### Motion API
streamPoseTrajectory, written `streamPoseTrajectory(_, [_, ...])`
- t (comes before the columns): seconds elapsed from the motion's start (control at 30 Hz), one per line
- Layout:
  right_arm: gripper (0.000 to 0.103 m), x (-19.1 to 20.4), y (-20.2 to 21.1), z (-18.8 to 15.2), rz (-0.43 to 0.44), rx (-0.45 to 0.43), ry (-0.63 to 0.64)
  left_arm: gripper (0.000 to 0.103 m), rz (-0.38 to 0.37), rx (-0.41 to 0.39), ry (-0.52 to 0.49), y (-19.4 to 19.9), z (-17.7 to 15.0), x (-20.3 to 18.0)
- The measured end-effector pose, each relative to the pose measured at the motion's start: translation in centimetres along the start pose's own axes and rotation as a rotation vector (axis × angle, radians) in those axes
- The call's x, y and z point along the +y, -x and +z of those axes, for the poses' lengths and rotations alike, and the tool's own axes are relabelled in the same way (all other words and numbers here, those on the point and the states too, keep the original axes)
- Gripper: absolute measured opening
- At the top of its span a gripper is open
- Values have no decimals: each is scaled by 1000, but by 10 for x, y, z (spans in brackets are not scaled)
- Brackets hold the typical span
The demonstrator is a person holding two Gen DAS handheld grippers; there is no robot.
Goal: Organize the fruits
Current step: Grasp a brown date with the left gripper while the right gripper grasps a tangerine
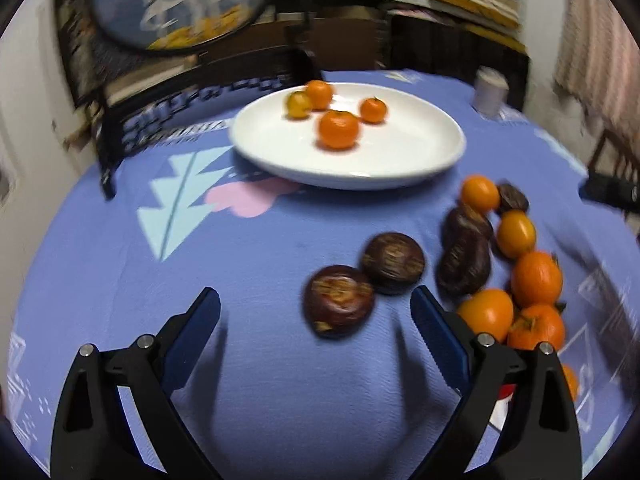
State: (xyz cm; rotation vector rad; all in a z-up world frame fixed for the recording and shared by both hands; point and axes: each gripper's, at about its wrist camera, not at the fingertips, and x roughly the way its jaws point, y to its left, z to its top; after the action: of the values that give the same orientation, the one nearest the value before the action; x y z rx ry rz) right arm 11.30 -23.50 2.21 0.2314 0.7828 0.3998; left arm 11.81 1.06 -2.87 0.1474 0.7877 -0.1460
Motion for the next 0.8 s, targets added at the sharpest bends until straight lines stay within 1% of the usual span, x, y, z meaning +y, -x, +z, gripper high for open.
streamPoseTrajectory(0.07, [84,5,-3,-3,13,12,11,94,-7,21,-35,-5,0,-7])
streamPoseTrajectory(0.13, [83,9,-4,-6,30,26,19,94,-22,18,-21,-4,0,-4])
streamPoseTrajectory(0.2, [83,12,-4,-9,41,31,24,90,-46,28,4,-8,1,1])
streamPoseTrajectory(0.23, [83,14,-5,-10,42,36,31,85,-61,40,10,-11,2,1])
streamPoseTrajectory(0.3, [82,16,-7,-14,40,48,41,80,-91,65,16,-15,2,3])
streamPoseTrajectory(0.37, [81,16,-9,-18,41,64,34,73,-103,66,13,-15,1,1])
streamPoseTrajectory(0.4, [81,16,-11,-21,44,72,31,72,-106,68,10,-16,1,0])
streamPoseTrajectory(0.43, [78,17,-14,-23,41,83,31,68,-114,74,5,-18,1,-1])
streamPoseTrajectory(0.53, [67,21,-22,-27,35,109,46,55,-117,68,-5,-17,0,-3])
streamPoseTrajectory(0.57, [65,22,-24,-28,37,116,48,51,-116,68,-6,-17,0,-3])
streamPoseTrajectory(0.67, [65,24,-31,-31,34,132,51,46,-116,66,6,-17,1,0])
streamPoseTrajectory(0.77, [61,28,-39,-36,36,161,64,44,-116,64,13,-18,1,2])
streamPoseTrajectory(0.8, [61,29,-40,-36,35,158,63,44,-114,64,12,-17,1,2])
